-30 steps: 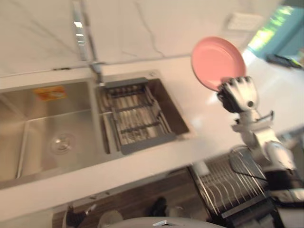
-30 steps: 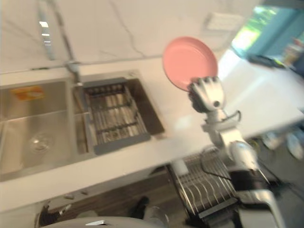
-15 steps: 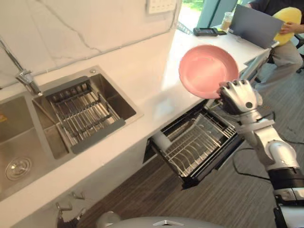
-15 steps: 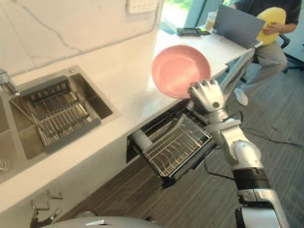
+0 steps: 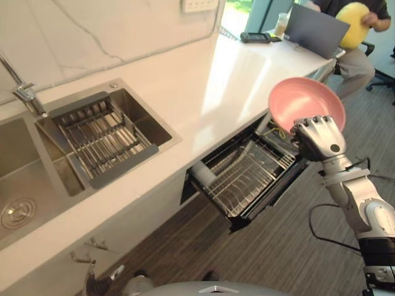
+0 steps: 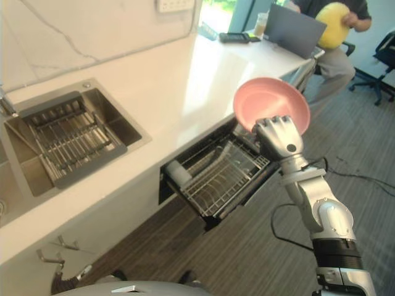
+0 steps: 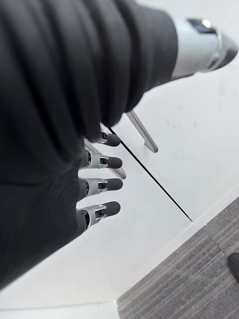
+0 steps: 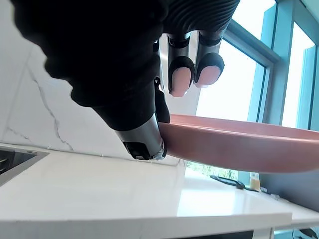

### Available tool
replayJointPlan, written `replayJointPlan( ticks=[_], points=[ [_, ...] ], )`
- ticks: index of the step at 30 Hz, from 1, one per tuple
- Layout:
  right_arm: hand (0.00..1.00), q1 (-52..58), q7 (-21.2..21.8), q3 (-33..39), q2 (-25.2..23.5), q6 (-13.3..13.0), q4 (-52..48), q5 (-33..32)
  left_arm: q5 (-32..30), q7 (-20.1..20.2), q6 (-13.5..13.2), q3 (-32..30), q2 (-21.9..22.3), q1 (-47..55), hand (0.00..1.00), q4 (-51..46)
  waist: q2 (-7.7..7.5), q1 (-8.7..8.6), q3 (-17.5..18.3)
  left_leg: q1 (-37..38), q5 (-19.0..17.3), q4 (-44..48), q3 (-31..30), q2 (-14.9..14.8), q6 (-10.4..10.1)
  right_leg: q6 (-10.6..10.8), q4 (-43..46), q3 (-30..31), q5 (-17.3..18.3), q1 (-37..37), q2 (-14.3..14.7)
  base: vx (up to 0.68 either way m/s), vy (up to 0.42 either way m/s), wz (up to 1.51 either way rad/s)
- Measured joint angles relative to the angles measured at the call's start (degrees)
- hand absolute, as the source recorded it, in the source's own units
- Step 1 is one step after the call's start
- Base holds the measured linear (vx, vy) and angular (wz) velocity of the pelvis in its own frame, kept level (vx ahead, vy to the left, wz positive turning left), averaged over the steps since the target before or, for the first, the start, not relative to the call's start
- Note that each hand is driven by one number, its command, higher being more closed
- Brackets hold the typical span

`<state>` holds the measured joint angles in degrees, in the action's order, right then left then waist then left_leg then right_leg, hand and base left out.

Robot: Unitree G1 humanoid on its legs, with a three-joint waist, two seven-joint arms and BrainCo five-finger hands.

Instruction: Walk over to the sink, pick up the cup, carry it to the dishwasher, place the cup inside the dishwasher, then close the dishwasher door

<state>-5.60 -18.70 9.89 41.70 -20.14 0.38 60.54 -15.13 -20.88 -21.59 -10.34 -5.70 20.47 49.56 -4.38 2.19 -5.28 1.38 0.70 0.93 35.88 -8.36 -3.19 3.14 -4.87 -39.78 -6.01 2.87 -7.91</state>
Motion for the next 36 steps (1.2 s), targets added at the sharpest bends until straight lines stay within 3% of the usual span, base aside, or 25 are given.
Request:
replayJointPlan(
  ticks=[8,21,26,36],
  points=[
    [1.0,1.7,-0.1,0.3,-3.2,5.4,0.0,0.0,-0.9,0.1,-0.5,0.1,-0.1,-1.2,0.0,-1.2,0.95,-0.29,-0.7,-2.8,0.8,0.2,-0.6,0.4,0.9,-0.2,0.2,-0.4,-0.5,-2.9,-0.3,0.01,0.061,0.05],
    [1.0,1.6,-1.2,2.0,-7.7,14.4,0.5,-2.9,0.0,0.0,-2.4,2.0,-2.3,-5.8,0.0,-2.0,1.82,-0.22,-5.8,-7.8,1.0,1.0,-2.4,1.0,1.6,-0.1,0.2,-1.3,-1.1,-6.5,-1.0,-0.01,0.088,0.07],
    [1.0,0.9,-1.3,2.0,-8.1,15.6,0.5,-4.4,1.5,0.0,-2.7,2.1,-2.3,-6.6,0.0,-3.0,2.09,-0.1,-7.5,-8.9,0.9,1.8,-3.0,1.0,2.0,-0.1,0.2,-1.4,-1.1,-7.0,-1.2,-0.01,0.099,0.06],
    [1.0,-2.9,-0.1,-2.3,-8.1,18.9,4.0,-6.9,2.6,0.1,-2.8,4.5,-2.9,-8.8,0.0,-4.1,4.41,0.06,-11.7,-11.6,1.1,2.3,-3.2,1.6,2.9,-0.2,0.2,-1.0,-2.4,-9.5,-1.9,-0.04,0.114,0.01]
  ],
)
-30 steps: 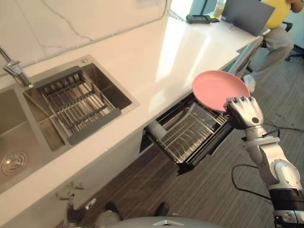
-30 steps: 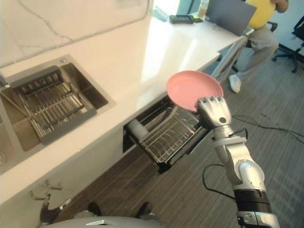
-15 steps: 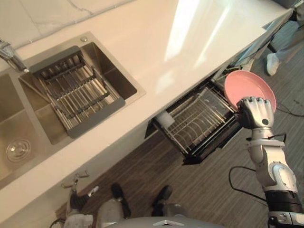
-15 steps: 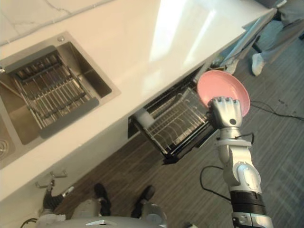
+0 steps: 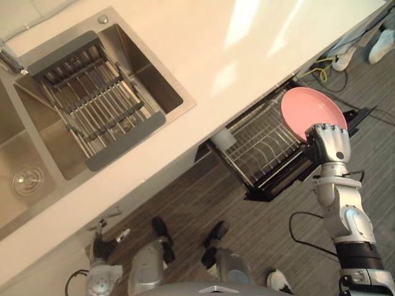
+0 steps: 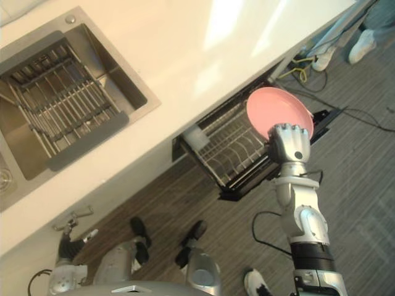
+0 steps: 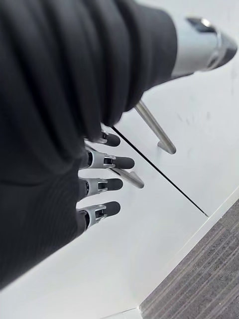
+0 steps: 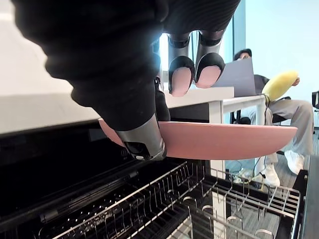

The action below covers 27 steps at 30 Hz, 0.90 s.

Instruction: Walk over to the sink, pick up the cup, carry it to the dishwasher, place the cup inside the dishwasher, then close the dishwasher door

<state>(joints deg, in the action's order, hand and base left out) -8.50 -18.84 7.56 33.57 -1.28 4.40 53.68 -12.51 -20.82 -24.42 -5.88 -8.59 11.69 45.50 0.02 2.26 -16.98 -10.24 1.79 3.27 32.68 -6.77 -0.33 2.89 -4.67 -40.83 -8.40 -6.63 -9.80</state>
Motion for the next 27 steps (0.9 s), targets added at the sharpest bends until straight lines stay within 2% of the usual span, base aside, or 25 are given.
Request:
replayJointPlan(
  ticks=[8,12,14,16,18,24,25,27],
  points=[
    [1.0,-8.9,1.5,-5.1,0.6,3.1,8.2,-5.0,1.2,1.3,-0.1,4.0,-1.1,-1.5,0.0,-1.2,2.49,0.51,-4.1,-1.8,0.9,-0.3,-1.3,1.1,1.3,-0.1,0.0,0.0,-1.2,-1.5,-0.9,-0.05,0.132,0.05],
    [1.0,-14.2,4.0,-8.4,1.1,3.9,14.0,-6.7,5.9,4.0,0.0,4.6,-1.4,-1.7,0.0,-2.1,3.99,1.12,-5.8,-3.1,1.3,-0.4,-1.6,1.6,1.9,-0.1,-0.3,0.0,-1.8,-2.8,-1.5,-0.06,0.132,0.03],
    [1.0,-17.0,5.1,-9.6,2.4,4.1,16.7,-8.4,7.5,5.1,0.2,4.9,-1.4,-2.1,0.0,-2.1,4.94,1.25,-6.7,-4.1,1.8,-0.4,-2.4,1.9,2.4,-0.2,-0.3,-0.6,-2.3,-3.5,-1.7,-0.04,0.106,0.12],
    [1.0,-21.2,6.1,-9.8,4.6,4.4,21.0,-10.2,9.4,5.8,0.3,6.2,-1.4,-3.3,0.0,-2.2,6.63,1.87,-8.1,-4.9,2.2,-0.5,-3.5,2.5,2.8,-0.2,-0.3,-1.0,-2.8,-3.9,-2.2,-0.05,0.119,0.14],
    [1.0,-24.8,6.4,-11.4,6.2,5.0,24.4,-12.0,10.9,6.3,0.3,6.6,-1.4,-3.6,0.0,-2.8,7.35,2.47,-8.5,-5.9,2.6,-0.7,-4.1,2.9,3.0,-0.4,-0.4,-1.0,-3.3,-5.1,-2.4,-0.06,0.104,0.03],
    [1.0,-34.6,7.7,-14.3,10.7,6.3,34.6,-16.9,11.8,6.7,0.7,10.4,-1.2,-4.4,0.0,-4.0,10.44,3.87,-9.9,-8.1,4.6,-3.0,-5.5,4.6,4.1,-0.6,-0.4,-1.5,-4.8,-7.6,-3.6,-0.05,0.103,0.08],
    [0.0,-35.2,7.7,-14.3,10.8,6.7,35.4,-17.5,12.2,6.7,0.7,10.8,-1.1,-4.4,0.0,-4.0,10.73,3.87,-10.0,-8.1,4.8,-3.2,-5.7,4.8,4.2,-0.6,-0.4,-1.7,-4.9,-7.7,-3.7,-0.01,0.081,0.14],
    [0.0,-37.4,7.5,-14.3,11.4,8.8,37.8,-19.8,12.5,6.7,0.7,11.1,-0.6,-4.5,0.0,-4.3,11.36,4.06,-10.3,-8.9,5.1,-3.4,-6.0,5.2,4.5,-0.5,-0.4,-2.0,-5.3,-8.4,-4.1,0.0,0.074,0.09]
  ],
)
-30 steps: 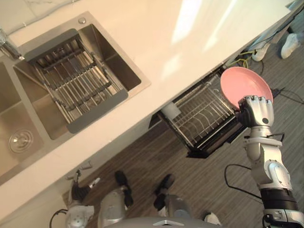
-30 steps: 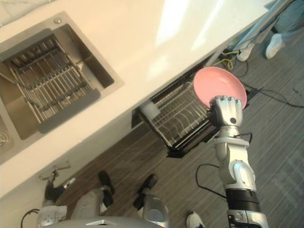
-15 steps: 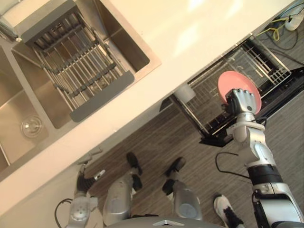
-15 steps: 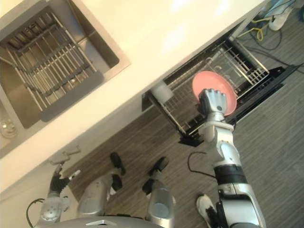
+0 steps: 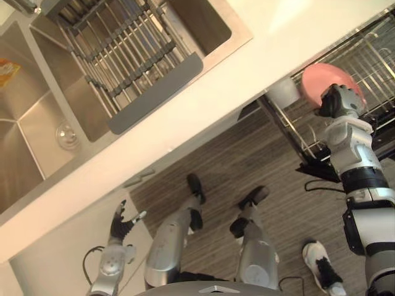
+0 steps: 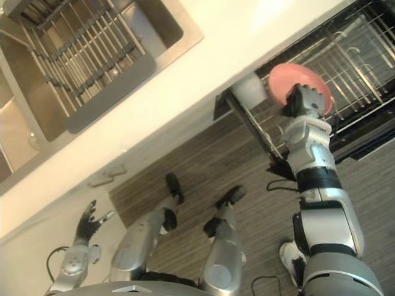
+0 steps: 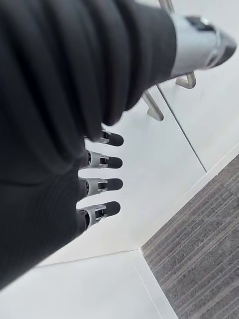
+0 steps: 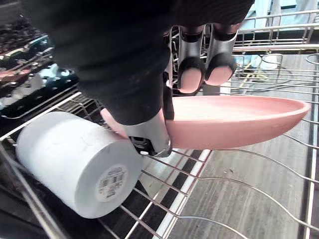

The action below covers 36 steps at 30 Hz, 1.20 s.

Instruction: Walk over to the sink, pick up the cup, carry it to the dishwasher, place the cup inside the dishwasher, then close the dishwasher door

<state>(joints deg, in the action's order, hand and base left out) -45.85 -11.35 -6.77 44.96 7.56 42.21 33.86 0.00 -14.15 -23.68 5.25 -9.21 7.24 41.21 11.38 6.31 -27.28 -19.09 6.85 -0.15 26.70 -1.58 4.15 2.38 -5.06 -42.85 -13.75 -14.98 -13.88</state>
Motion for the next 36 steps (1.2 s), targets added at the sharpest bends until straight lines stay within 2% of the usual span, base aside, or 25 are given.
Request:
replayJointPlan(
  ticks=[3,5,6,9,10,12,17,19,21,22,24,25,27,28,29,31,36],
  points=[
    [0.0,-2.1,-1.8,0.3,0.6,1.8,1.8,-4.4,1.1,-0.1,0.1,0.2,0.2,-0.2,0.0,-0.1,0.09,0.04,0.0,-0.8,0.3,0.0,0.0,0.3,0.4,-0.1,0.0,0.0,-0.5,-0.8,-0.4,0.0,0.061,0.02],
    [0.0,-2.5,-2.3,0.4,0.6,2.2,1.7,-8.0,1.2,-0.1,0.1,0.5,0.2,-0.3,0.0,-0.3,0.09,-0.04,0.0,-0.7,0.4,0.0,0.0,0.4,0.5,-0.1,0.0,0.1,-0.6,-0.8,-0.5,0.02,0.049,-0.01],
    [0.0,-2.7,-2.4,1.5,0.6,2.4,1.7,-14.8,1.8,-0.1,0.6,1.3,0.3,-0.5,0.0,-0.8,0.17,-0.05,-0.1,-0.6,0.4,0.0,0.0,0.5,0.5,-0.2,0.0,0.1,-0.7,-0.7,-0.6,0.03,0.038,-0.01],
    [0.0,-2.0,-1.4,6.8,-0.4,2.6,1.5,-29.6,2.2,-0.1,1.2,1.8,1.2,-0.5,0.0,-2.1,0.41,-0.23,-0.2,0.3,0.4,0.0,0.0,0.7,0.6,-0.1,0.1,0.2,-0.8,0.2,-0.8,0.01,0.002,-0.01],
    [0.0,-1.1,0.4,10.7,-1.8,2.1,1.3,-36.8,2.2,0.0,1.3,1.8,2.0,-0.5,0.0,-2.5,0.51,-0.49,-0.2,1.5,0.4,-0.1,0.0,0.7,0.5,-0.1,0.2,0.4,-0.8,1.2,-0.8,0.04,-0.003,-0.05],
    [0.0,1.0,2.3,13.2,-3.7,0.9,-1.1,-43.2,2.2,0.0,1.5,1.8,2.6,-0.5,0.0,-2.7,0.5,-0.88,-0.2,2.7,0.3,-0.3,0.0,0.7,0.4,-0.1,0.4,0.8,-0.6,2.1,-0.8,0.03,-0.021,-0.11],
    [0.0,6.9,4.9,19.1,-7.7,-2.8,-12.6,-52.9,2.2,-0.4,2.6,1.4,3.8,-0.2,0.0,-2.6,0.29,-2.78,-0.4,6.3,0.0,-1.8,0.1,0.9,-0.5,0.3,0.4,1.1,-0.1,5.0,-0.7,0.02,-0.031,-0.05],
    [0.0,9.0,4.4,22.6,-9.4,-4.8,-17.8,-55.0,2.2,-0.5,2.6,1.3,3.9,0.4,0.0,-2.3,-0.2,-3.48,-0.4,7.8,0.1,-2.4,0.2,0.9,-0.8,0.4,0.3,1.1,0.2,6.1,-0.6,0.02,-0.02,-0.02],
    [0.0,11.3,0.8,25.6,-11.1,-6.9,-21.3,-55.1,2.1,-0.6,2.6,-0.4,4.0,1.5,0.0,-2.2,-1.48,-4.23,-0.1,9.2,0.3,-3.2,0.3,0.8,-1.2,0.4,0.3,1.2,0.5,7.1,-0.2,0.04,-0.058,-0.05],
    [0.0,12.0,0.0,26.2,-11.3,-7.3,-21.3,-55.1,2.1,-0.8,2.6,-1.0,4.0,1.6,0.0,-1.9,-2.0,-4.28,0.2,9.3,0.3,-3.3,0.4,0.7,-1.3,0.4,0.3,1.3,0.6,7.1,-0.1,0.05,-0.073,-0.05],
    [0.0,14.9,-3.2,29.2,-11.3,-7.3,-20.5,-59.3,2.1,-1.9,2.7,-2.5,4.1,1.8,0.0,-0.2,-3.64,-4.63,1.0,10.5,0.4,-3.8,0.8,0.4,-1.5,0.1,0.4,1.4,0.7,8.0,0.2,0.07,-0.087,-0.06],
    [0.0,15.3,-3.8,30.1,-11.3,-7.3,-19.8,-60.5,2.0,-2.0,2.7,-2.8,4.1,1.9,0.0,0.4,-3.97,-4.79,1.2,11.0,0.4,-4.1,0.9,0.4,-1.6,0.2,0.4,1.4,0.7,8.4,0.3,0.07,-0.074,-0.07],
    [0.0,15.8,-6.1,33.8,-11.3,-7.7,-14.3,-66.8,1.3,-3.3,2.5,-3.0,4.1,2.8,0.0,2.5,-5.24,-5.17,2.4,12.9,0.4,-4.1,1.6,0.2,-1.6,0.4,0.4,1.8,1.0,9.8,0.4,0.06,-0.061,-0.14],
    [0.0,16.2,-6.7,34.7,-11.3,-8.0,-13.3,-68.9,1.0,-3.5,2.4,-3.0,4.1,3.0,0.0,2.8,-5.38,-5.35,2.5,13.3,0.4,-4.1,1.6,0.2,-1.7,0.5,0.4,1.9,1.1,10.3,0.5,0.09,-0.083,-0.07],
    [1.0,16.8,-7.6,36.1,-11.2,-9.0,-11.2,-72.4,1.0,-4.2,2.1,-3.1,4.0,3.2,0.0,3.2,-5.62,-5.82,2.7,14.1,0.3,-4.2,1.6,0.1,-1.8,0.6,0.4,1.9,1.3,11.1,0.6,0.07,-0.08,-0.01],
    [1.0,18.0,-8.8,38.0,-11.2,-10.2,-8.3,-78.6,1.0,-4.6,1.5,-3.2,4.0,3.3,0.0,5.0,-5.76,-6.39,3.9,14.2,0.2,-4.2,1.7,-0.1,-1.9,0.6,0.4,1.9,1.6,11.1,0.8,0.04,-0.06,-0.03],
    [1.0,21.0,-9.0,39.7,-11.3,-11.8,-5.1,-87.2,1.0,-5.2,1.1,-3.7,4.4,3.4,0.0,7.2,-5.71,-6.96,4.9,14.3,-0.3,-4.2,2.0,-0.5,-2.6,0.3,0.4,1.9,2.2,11.1,1.1,0.01,-0.044,-0.03]
  ],
)
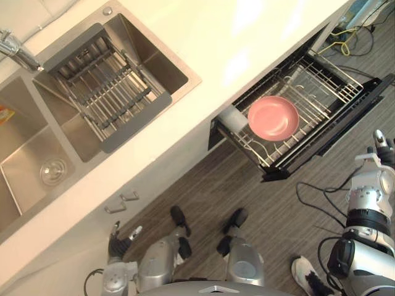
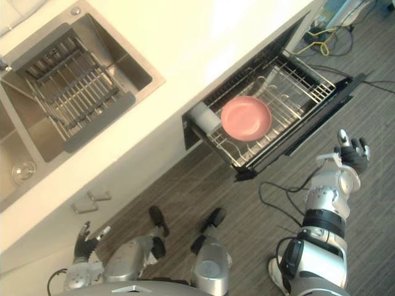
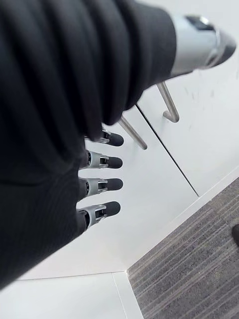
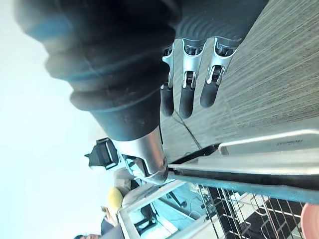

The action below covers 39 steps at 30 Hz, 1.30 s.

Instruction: Walk over to the sink, pick up the cup, carry it to the dishwasher, place the cup inside the dishwasher, then close the dishwasher door

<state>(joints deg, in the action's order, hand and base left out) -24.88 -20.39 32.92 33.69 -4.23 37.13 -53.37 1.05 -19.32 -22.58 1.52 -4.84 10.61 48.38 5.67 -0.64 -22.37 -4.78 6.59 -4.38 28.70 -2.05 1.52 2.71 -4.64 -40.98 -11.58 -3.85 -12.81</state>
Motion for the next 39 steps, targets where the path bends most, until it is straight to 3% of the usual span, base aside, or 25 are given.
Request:
replayJointPlan(
  ticks=[6,10,14,18,23,28,32,34,37,39],
  points=[
    [1.0,3.4,1.3,2.4,-2.1,-0.4,3.3,-7.6,0.0,0.0,0.0,-1.1,0.6,0.0,0.0,2.5,0.24,-0.04,0.2,-0.2,-0.1,-0.3,1.3,-0.5,-0.3,-0.2,0.3,-0.4,0.7,-0.3,0.1,0.0,-0.032,0.02],
    [1.0,3.8,5.5,3.2,-4.0,2.5,7.9,-12.0,-0.1,0.0,-0.1,-0.9,0.6,-0.2,0.0,2.8,0.58,0.05,0.4,-1.2,-0.1,-0.3,1.3,-0.6,-0.3,-0.2,4.8,-0.6,2.6,-2.6,-1.4,0.01,-0.006,0.07],
    [1.0,2.4,10.4,3.4,-4.0,7.0,13.6,-16.6,-0.1,0.1,-0.2,-0.8,0.6,-0.7,0.0,2.7,1.38,1.1,0.6,-3.5,0.3,0.0,1.3,-0.3,-0.7,0.0,9.0,-1.1,4.3,-5.8,-3.3,0.04,-0.019,0.14],
    [1.0,-2.8,14.0,3.2,-3.0,10.7,17.6,-18.9,-0.2,0.1,-0.2,0.7,0.5,-1.1,0.0,1.7,2.99,2.11,0.0,-4.8,1.0,0.0,-0.1,0.0,-0.6,0.0,13.3,-2.1,6.6,-7.7,-5.1,0.05,-0.052,0.19],
    [1.0,-8.4,14.1,-1.1,0.3,11.7,23.7,-18.1,-0.2,0.1,0.0,2.2,0.8,-2.0,0.0,1.7,5.6,3.35,-1.1,-5.5,1.8,0.0,-1.8,0.5,-0.1,0.0,16.1,-3.2,7.8,-8.3,-6.5,0.03,-0.062,0.16],
    [1.0,-13.0,14.1,-5.4,3.6,11.6,27.1,-11.7,-0.1,0.2,0.0,3.8,1.1,-2.1,0.0,0.5,6.73,3.1,-1.7,-6.4,2.1,0.0,-3.8,0.9,0.0,-0.1,18.5,-4.5,8.9,-8.8,-7.8,0.01,-0.039,0.16],
    [1.0,-17.6,13.5,-9.8,6.2,10.4,30.6,-5.4,0.1,0.2,-0.2,4.8,1.2,-2.1,0.0,-0.7,8.59,3.48,-2.4,-6.8,3.0,0.0,-6.7,1.4,-0.2,-0.3,21.0,-7.1,11.0,-8.0,-9.4,-0.02,-0.037,0.37],
    [1.0,-21.5,13.3,-12.1,8.0,10.1,32.2,-1.2,0.1,0.4,-0.2,6.0,1.4,-2.1,0.0,-0.6,9.89,4.12,-3.0,-7.7,3.5,0.0,-8.4,1.5,-0.4,-0.6,22.3,-8.8,11.7,-8.0,-10.0,-0.03,-0.036,0.33],
    [1.0,-25.1,12.2,-15.1,8.0,10.1,33.0,2.9,0.2,0.8,-0.1,6.2,1.5,-2.0,0.0,-0.7,10.13,5.57,-2.9,-8.4,4.1,0.0,-10.0,1.4,-1.2,-1.1,23.9,-10.2,12.6,-8.2,-10.5,-0.02,-0.048,0.21],
    [1.0,-28.8,11.2,-18.6,7.8,9.9,33.7,9.6,0.2,0.8,-0.1,7.2,1.4,-2.0,0.0,-0.8,10.17,6.63,-2.9,-8.9,4.4,0.0,-11.5,1.5,-1.4,-1.4,25.9,-11.8,14.1,-8.1,-11.3,-0.01,-0.07,0.31]
  ],
)
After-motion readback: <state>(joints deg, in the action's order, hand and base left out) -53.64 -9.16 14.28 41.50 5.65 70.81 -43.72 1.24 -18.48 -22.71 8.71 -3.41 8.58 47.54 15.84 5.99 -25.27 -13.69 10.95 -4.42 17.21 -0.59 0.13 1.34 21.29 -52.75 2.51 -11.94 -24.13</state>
